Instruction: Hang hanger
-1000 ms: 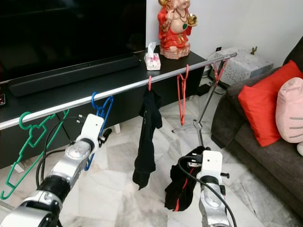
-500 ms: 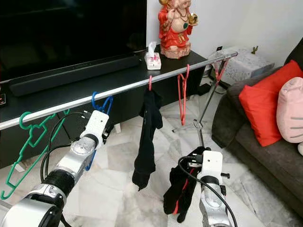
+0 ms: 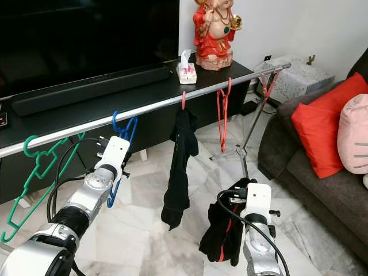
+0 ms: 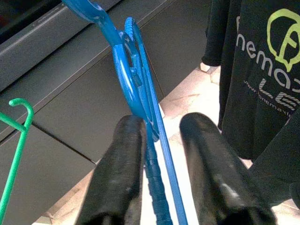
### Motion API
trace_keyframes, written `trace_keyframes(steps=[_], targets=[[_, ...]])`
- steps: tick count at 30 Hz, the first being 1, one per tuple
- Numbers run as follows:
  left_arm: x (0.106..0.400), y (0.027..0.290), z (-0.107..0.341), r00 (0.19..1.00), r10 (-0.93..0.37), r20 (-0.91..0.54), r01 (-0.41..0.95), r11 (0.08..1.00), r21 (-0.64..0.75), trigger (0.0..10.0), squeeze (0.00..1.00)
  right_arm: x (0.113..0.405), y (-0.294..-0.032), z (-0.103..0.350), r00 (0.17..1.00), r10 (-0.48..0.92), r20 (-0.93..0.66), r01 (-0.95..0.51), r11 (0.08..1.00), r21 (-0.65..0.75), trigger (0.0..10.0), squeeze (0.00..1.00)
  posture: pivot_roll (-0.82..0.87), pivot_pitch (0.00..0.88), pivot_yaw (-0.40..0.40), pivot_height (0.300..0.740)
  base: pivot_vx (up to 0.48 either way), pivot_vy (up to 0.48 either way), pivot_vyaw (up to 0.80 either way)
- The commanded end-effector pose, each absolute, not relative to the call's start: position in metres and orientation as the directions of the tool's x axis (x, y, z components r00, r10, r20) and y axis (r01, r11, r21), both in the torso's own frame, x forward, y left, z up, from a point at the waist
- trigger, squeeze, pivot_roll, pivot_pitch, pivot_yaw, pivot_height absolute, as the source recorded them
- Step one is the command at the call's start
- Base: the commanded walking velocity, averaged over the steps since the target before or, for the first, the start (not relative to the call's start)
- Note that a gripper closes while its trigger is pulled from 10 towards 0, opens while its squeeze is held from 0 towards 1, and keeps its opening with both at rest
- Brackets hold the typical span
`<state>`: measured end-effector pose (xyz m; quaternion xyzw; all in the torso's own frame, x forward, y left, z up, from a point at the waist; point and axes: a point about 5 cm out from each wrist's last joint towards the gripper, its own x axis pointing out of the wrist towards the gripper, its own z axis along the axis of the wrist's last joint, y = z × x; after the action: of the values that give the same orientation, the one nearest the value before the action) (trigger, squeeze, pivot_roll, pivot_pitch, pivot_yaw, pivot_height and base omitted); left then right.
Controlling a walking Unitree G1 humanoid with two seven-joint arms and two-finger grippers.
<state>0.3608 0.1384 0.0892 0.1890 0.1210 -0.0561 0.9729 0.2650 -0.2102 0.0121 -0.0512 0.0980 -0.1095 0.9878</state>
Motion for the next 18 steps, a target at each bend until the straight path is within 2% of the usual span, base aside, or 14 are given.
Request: trace_keyframes(steps=[1,18], targets=[[0.363,0.1379,0.0915,0.965,-0.063,-0.254,0.156,0.919,0.363,0.0,0.0,0.2694,-0.2132,0.0174,0.958,-0.236,-0.164,0.219,0.969,-0.115,10.0,0.0,-0.08,0.0,-0.039,0.74,0.0,0.0,0.0],[0.363,0.1379,0.0915,0.965,-0.063,-0.254,0.156,0.919,0.363,0.0,0.0,0.2694,-0.2132,0.0174,0.958,-0.236,-0.164,0.219,0.969,-0.115,10.0,0.0,-0.08,0.0,-0.039,0.74,0.0,0.0,0.0]])
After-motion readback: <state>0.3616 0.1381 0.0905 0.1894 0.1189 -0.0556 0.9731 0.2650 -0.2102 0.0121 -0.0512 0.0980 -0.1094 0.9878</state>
